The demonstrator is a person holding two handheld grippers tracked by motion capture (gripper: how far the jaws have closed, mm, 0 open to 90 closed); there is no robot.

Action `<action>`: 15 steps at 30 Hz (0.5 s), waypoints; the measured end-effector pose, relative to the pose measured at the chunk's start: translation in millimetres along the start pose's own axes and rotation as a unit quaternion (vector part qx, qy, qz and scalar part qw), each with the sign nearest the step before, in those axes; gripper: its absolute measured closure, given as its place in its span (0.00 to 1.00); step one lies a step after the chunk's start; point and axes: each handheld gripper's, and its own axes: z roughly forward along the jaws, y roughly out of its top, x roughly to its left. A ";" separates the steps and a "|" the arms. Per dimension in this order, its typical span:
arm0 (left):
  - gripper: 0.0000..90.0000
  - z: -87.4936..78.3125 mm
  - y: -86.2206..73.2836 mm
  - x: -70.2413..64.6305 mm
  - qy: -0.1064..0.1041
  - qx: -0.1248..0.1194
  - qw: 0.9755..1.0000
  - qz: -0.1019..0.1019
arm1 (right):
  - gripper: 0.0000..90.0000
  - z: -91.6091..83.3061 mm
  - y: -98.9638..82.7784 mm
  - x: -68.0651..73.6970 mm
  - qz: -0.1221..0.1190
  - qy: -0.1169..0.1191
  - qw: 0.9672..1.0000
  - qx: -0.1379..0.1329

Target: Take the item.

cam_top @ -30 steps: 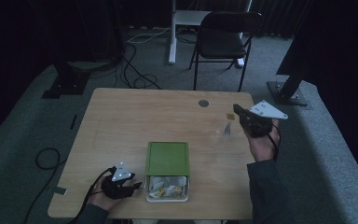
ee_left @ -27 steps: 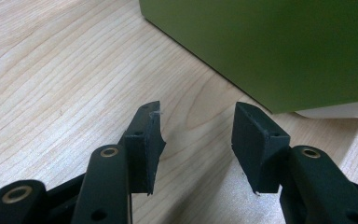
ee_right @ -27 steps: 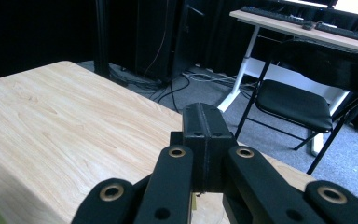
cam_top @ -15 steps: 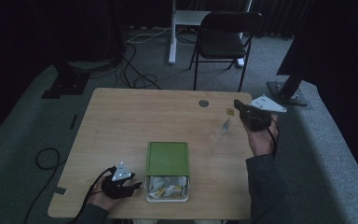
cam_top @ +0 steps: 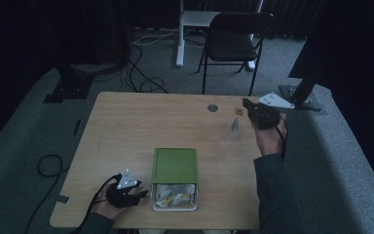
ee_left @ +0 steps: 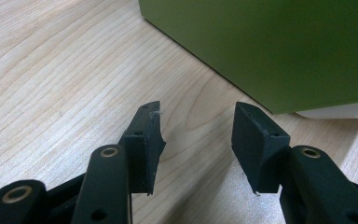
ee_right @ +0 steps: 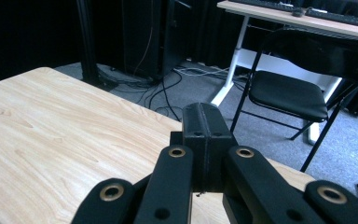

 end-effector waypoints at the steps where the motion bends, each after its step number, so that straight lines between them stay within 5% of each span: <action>1: 0.60 -0.1 0.0 0.1 0.000 -0.001 1.000 0.000 | 1.00 1.5 0.2 -0.7 0.002 -0.001 1.000 0.000; 15: 0.60 -0.1 0.0 0.0 0.000 0.000 1.000 0.000 | 1.00 21.2 -6.0 -10.4 0.022 -0.007 1.000 0.019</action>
